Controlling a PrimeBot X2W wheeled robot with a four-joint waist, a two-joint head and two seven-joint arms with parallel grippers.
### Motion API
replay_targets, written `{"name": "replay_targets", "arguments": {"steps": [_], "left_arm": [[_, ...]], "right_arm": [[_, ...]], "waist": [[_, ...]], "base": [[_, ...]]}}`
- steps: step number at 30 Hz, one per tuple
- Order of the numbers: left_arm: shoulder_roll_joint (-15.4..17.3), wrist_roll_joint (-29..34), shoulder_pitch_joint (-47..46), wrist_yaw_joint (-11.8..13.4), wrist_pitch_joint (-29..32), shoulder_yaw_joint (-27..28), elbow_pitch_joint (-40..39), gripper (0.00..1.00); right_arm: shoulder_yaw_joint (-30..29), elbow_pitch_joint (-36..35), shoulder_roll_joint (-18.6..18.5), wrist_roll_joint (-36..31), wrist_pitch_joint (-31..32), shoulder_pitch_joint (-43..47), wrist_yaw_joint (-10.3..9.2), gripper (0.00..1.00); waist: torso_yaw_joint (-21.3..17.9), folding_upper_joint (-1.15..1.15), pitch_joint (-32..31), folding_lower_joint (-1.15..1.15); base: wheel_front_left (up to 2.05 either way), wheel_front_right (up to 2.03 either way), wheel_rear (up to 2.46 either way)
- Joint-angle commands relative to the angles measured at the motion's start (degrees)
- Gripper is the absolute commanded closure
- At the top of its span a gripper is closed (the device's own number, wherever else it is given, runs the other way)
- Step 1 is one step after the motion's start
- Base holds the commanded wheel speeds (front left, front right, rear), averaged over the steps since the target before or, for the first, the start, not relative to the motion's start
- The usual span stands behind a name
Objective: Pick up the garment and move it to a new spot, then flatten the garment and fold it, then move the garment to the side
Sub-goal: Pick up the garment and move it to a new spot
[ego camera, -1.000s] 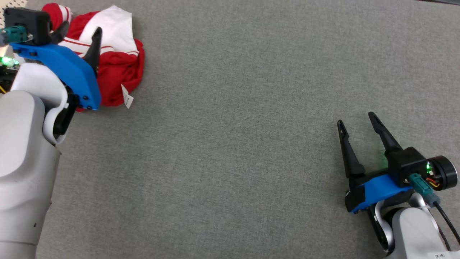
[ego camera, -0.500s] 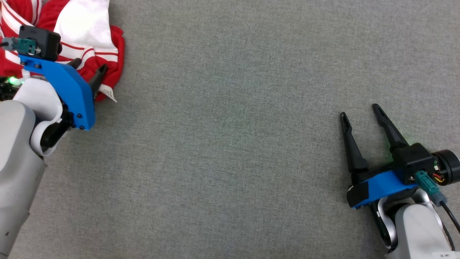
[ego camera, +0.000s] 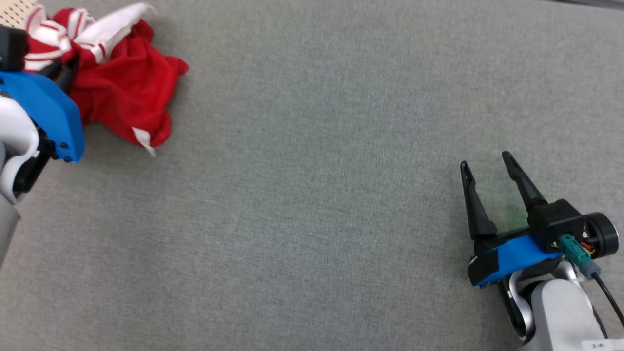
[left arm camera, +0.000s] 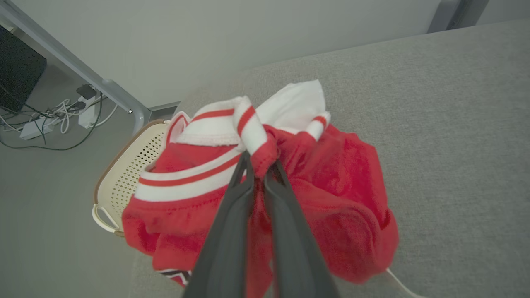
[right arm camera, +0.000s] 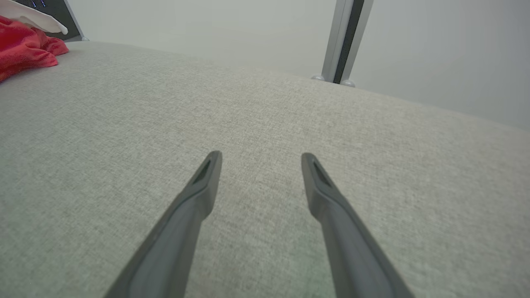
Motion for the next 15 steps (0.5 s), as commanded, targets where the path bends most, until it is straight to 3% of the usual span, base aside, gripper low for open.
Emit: {"name": "replay_targets", "arguments": {"steps": [1, 10, 15], "left_arm": [[0.5, 0.6, -0.6, 0.2, -0.9, 0.2, 0.2, 1.0], [2.7, 4.5, -3.2, 0.3, -7.3, -0.9, -3.1, 1.0], [1.9, 6.4, -4.8, 0.2, -8.1, -2.7, -7.7, 1.0]], "right_arm": [[0.1, 0.5, -0.1, 0.5, -0.5, 0.3, 0.01, 0.0], [1.5, 6.4, -0.1, 4.9, -3.5, 1.7, 0.01, 0.0], [1.6, 10.1, -0.1, 7.2, -5.3, 3.0, 0.01, 0.0]], "waist": [[-0.7, 0.0, -1.4, 0.0], [-3.2, 0.0, -11.3, 0.0], [-6.4, 0.0, -17.0, 0.0]], "base": [[0.0, 0.0, 0.0], [0.0, 0.0, 0.0], [0.0, 0.0, 0.0]]}}
